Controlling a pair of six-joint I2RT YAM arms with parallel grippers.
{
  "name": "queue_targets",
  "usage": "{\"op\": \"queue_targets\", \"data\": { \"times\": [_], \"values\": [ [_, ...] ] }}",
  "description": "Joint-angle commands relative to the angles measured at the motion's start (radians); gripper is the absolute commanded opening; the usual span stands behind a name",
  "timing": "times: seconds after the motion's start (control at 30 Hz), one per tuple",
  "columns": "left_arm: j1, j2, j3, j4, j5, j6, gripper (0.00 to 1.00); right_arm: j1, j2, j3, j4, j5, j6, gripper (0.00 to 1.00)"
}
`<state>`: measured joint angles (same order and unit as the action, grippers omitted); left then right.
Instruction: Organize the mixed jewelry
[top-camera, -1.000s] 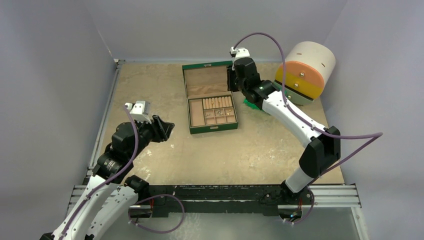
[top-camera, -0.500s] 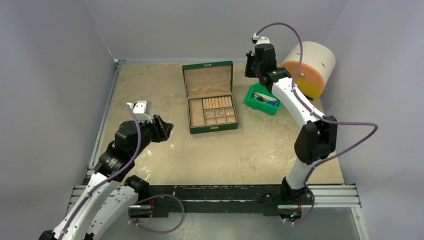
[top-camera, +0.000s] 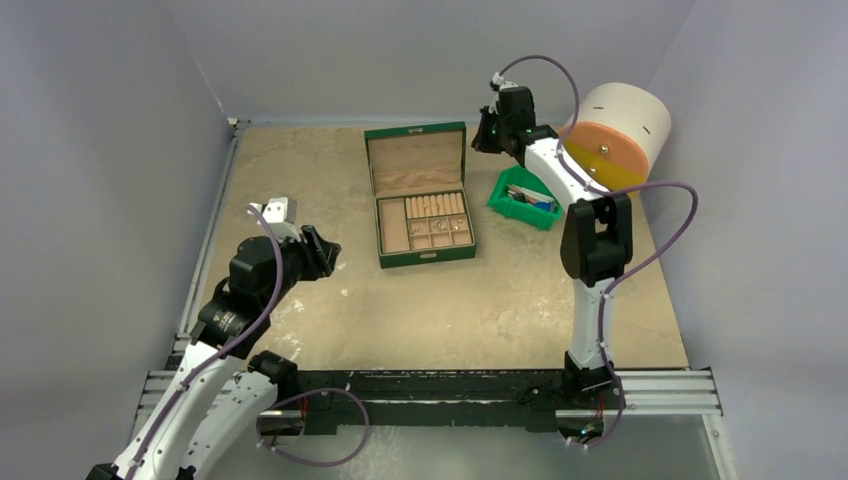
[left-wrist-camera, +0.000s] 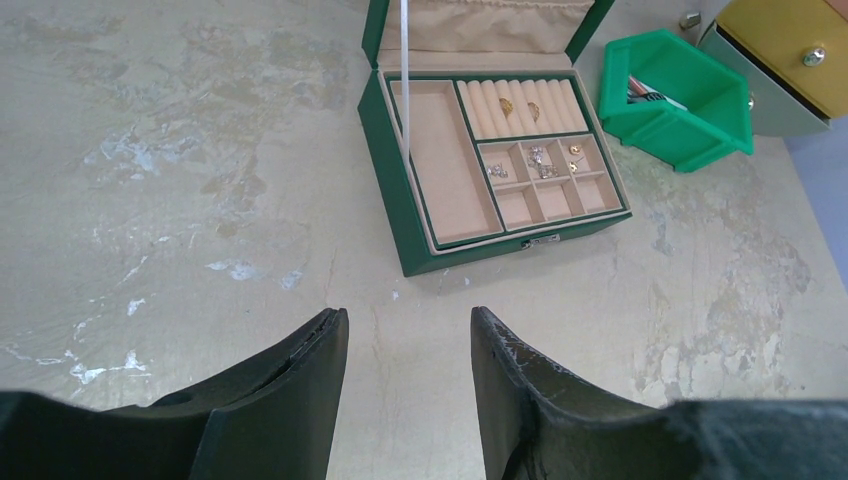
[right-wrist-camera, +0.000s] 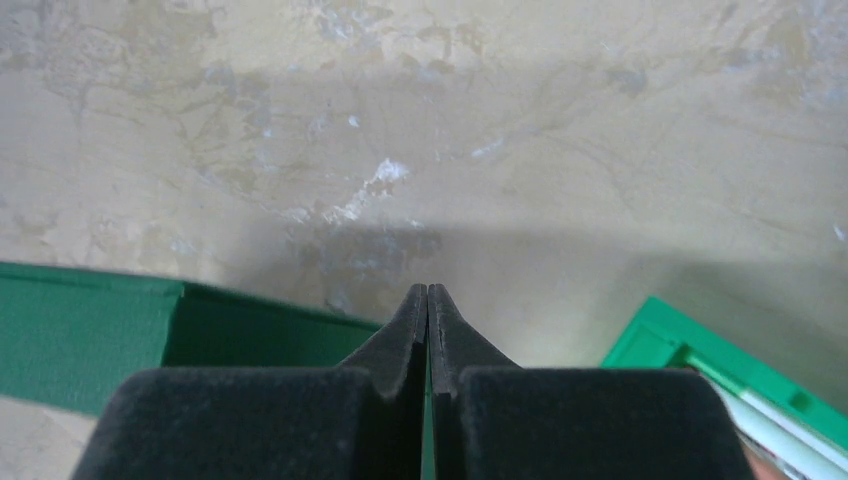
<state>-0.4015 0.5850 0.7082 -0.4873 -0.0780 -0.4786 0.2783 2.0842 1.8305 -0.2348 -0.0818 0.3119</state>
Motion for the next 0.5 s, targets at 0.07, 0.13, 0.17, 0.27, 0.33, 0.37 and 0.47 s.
{"op": "queue_targets", "data": {
  "times": [0.07,0.13,0.17,0.27,0.33,0.37,0.47],
  "values": [
    [0.008,-0.007,0.022,0.039,0.016,0.005,0.48,-0.036,0.082,0.173,0.013,-0.165,0.075,0.00],
    [0.009,-0.006,0.023,0.039,0.016,0.005,0.48,-0.044,0.121,0.216,0.015,-0.242,0.095,0.00],
    [0.009,-0.005,0.023,0.039,0.017,0.005,0.48,-0.044,0.140,0.238,0.013,-0.275,0.102,0.00],
    [0.009,-0.001,0.023,0.039,0.022,0.006,0.48,-0.046,0.184,0.280,0.019,-0.367,0.124,0.00],
    [0.010,-0.001,0.023,0.040,0.023,0.006,0.48,-0.047,0.184,0.256,0.061,-0.419,0.140,0.00],
    [0.010,-0.001,0.023,0.041,0.024,0.006,0.48,-0.047,0.183,0.245,0.080,-0.447,0.146,0.00],
    [0.012,0.002,0.022,0.040,0.022,0.006,0.48,-0.047,0.179,0.223,0.113,-0.511,0.146,0.00]
  ]
}}
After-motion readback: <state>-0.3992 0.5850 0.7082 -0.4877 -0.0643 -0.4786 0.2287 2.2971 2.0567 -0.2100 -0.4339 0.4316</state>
